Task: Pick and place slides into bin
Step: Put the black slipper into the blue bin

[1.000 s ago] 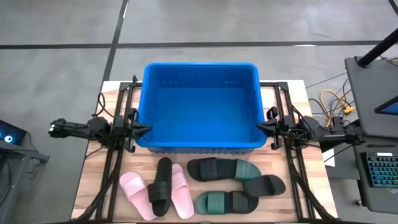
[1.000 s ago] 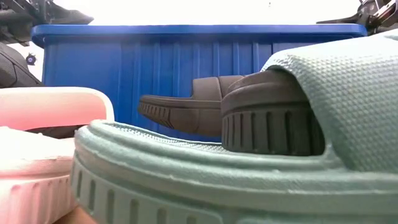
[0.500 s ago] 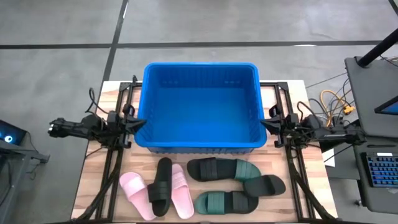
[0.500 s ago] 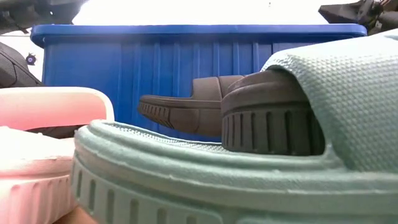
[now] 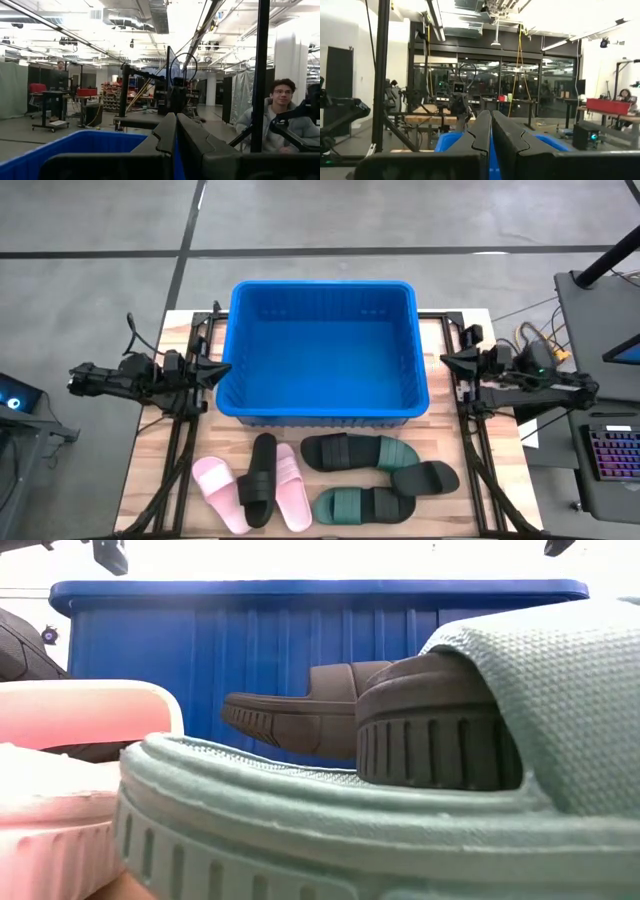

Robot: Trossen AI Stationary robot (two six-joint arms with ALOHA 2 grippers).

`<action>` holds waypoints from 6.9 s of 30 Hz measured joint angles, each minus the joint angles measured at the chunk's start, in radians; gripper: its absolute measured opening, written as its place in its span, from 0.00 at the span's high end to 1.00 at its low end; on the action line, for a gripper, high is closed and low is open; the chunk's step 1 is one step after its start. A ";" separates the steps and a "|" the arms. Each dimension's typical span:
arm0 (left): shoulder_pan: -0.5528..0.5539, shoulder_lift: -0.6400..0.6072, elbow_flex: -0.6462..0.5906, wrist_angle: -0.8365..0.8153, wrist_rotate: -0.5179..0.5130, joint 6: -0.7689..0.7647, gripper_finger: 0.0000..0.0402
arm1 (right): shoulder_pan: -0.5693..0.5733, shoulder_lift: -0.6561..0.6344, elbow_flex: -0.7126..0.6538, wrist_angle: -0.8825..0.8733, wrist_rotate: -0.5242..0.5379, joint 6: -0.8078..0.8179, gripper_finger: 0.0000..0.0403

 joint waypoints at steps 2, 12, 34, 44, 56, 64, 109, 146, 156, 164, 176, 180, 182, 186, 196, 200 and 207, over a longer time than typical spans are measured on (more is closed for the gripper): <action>0.000 0.025 0.032 -0.001 0.001 0.005 1.00 | 0.000 0.038 0.066 -0.041 -0.003 -0.024 0.98; 0.000 0.179 0.257 -0.140 0.002 0.079 1.00 | 0.000 0.215 0.362 -0.277 -0.002 -0.021 0.98; 0.000 0.206 0.501 -0.412 -0.071 0.026 1.00 | 0.000 0.598 0.946 -0.765 0.007 0.411 0.98; 0.000 0.306 0.645 -0.469 -0.080 0.055 1.00 | 0.000 0.697 1.132 -1.254 -0.051 0.639 0.98; 0.000 0.414 0.698 -0.470 -0.081 0.118 0.95 | 0.003 0.696 1.052 -1.268 -0.216 0.677 0.98; 0.000 0.519 0.745 -0.463 -0.057 0.052 0.81 | 0.021 0.674 0.938 -1.135 -0.303 0.688 0.98; -0.035 0.407 0.772 -0.997 0.561 -0.239 0.77 | 0.404 1.115 0.918 -0.701 0.064 0.994 0.98; -0.591 1.213 1.365 -1.411 0.161 -0.581 1.00 | 0.852 1.248 0.920 -0.702 0.617 0.994 0.98; -0.659 1.285 1.292 -1.655 0.094 -0.940 1.00 | 0.850 1.304 0.917 -0.692 0.641 1.083 0.98; -0.667 1.255 1.144 -1.413 0.079 -0.865 1.00 | 0.842 1.343 0.916 -0.673 0.652 1.089 0.98; -0.671 1.112 0.929 -1.264 0.104 -0.904 0.84 | 0.838 1.390 0.916 -0.652 0.656 1.104 0.98; -0.670 1.061 0.860 -1.205 0.104 -0.884 0.72 | 0.835 1.390 0.916 -0.649 0.657 1.106 0.98; -0.670 1.039 0.820 -1.155 0.104 -0.883 0.67 | 0.835 1.390 0.916 -0.648 0.657 1.106 0.98; -0.670 1.024 0.750 -1.075 0.104 -0.855 0.58 | 0.835 1.390 0.916 -0.648 0.656 1.106 0.98; -0.659 1.013 0.674 -1.052 0.107 -0.808 0.47 | 0.835 1.391 0.916 -0.624 0.655 1.098 0.98; -0.647 0.997 0.640 -1.019 0.113 -0.811 0.46 | 0.835 1.391 0.916 -0.623 0.650 1.097 0.98; -0.606 0.978 0.588 -1.002 0.121 -0.812 0.46 | 0.835 1.391 0.916 -0.623 0.649 1.095 0.98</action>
